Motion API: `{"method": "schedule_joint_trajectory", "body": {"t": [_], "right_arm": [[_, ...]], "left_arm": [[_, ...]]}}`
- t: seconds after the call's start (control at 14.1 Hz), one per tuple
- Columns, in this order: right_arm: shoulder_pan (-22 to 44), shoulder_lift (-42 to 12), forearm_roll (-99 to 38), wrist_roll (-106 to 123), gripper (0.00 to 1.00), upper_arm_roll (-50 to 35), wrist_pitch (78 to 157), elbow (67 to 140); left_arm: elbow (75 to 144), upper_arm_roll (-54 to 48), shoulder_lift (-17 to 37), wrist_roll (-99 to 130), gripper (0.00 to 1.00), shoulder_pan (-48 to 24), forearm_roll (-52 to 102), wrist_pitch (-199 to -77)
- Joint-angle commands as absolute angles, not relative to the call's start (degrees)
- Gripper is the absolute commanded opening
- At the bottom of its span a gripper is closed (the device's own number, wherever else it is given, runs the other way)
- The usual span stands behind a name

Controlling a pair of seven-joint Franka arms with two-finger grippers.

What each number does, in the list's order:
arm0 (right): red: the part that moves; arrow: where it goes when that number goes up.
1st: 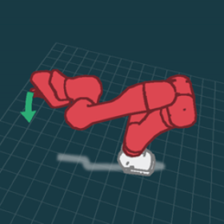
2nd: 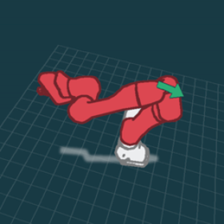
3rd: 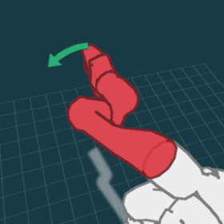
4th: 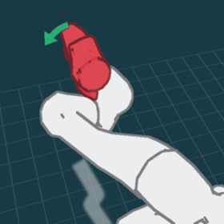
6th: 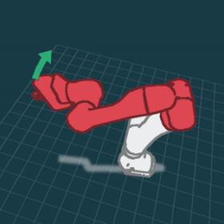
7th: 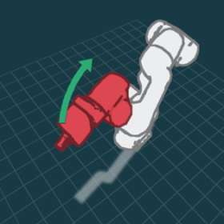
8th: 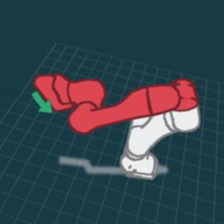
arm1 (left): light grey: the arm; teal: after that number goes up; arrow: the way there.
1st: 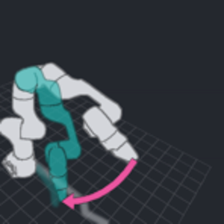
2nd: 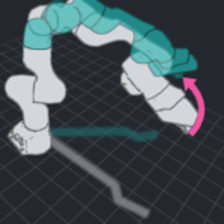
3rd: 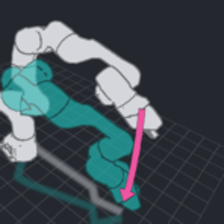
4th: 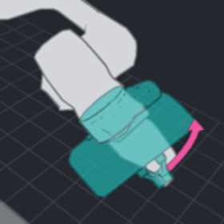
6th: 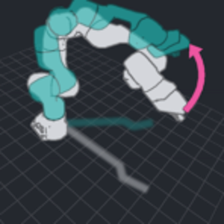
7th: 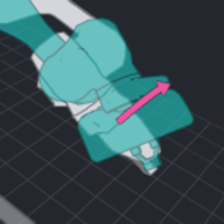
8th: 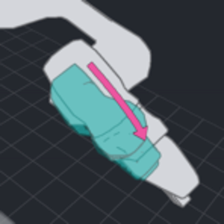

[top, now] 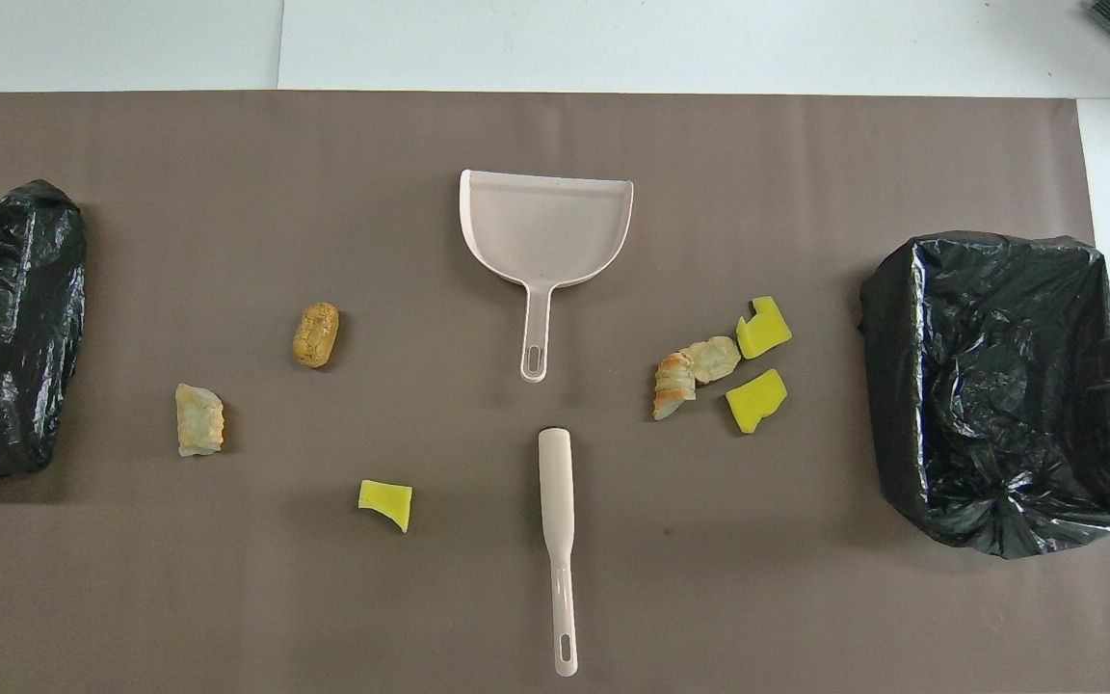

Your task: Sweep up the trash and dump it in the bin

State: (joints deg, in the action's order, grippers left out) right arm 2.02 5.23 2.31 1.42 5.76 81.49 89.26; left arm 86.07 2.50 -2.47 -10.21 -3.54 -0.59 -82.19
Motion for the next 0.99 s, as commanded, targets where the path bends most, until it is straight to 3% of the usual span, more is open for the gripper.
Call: {"method": "schedule_joint_trajectory", "body": {"t": [0.0, 0.71, 0.92], "right_arm": [[1.9, 6.5, 1.0, 3.2, 1.00, 6.2, 82.3, 91.1], [1.7, 8.3, 1.8, 3.3, 1.00, 6.3, 79.5, 92.9], [1.7, 8.3, 1.4, 2.9, 1.00, 6.2, 80.2, 92.8]], "left_arm": [[87.9, 2.9, -3.7, -10.6, 1.00, -4.1, -1.0, -83.1], [88.2, 2.2, -4.2, -9.8, 1.00, -4.3, -0.8, -81.7], [95.2, 1.6, -8.8, -8.4, 1.00, -5.8, -0.8, -83.0]]}}
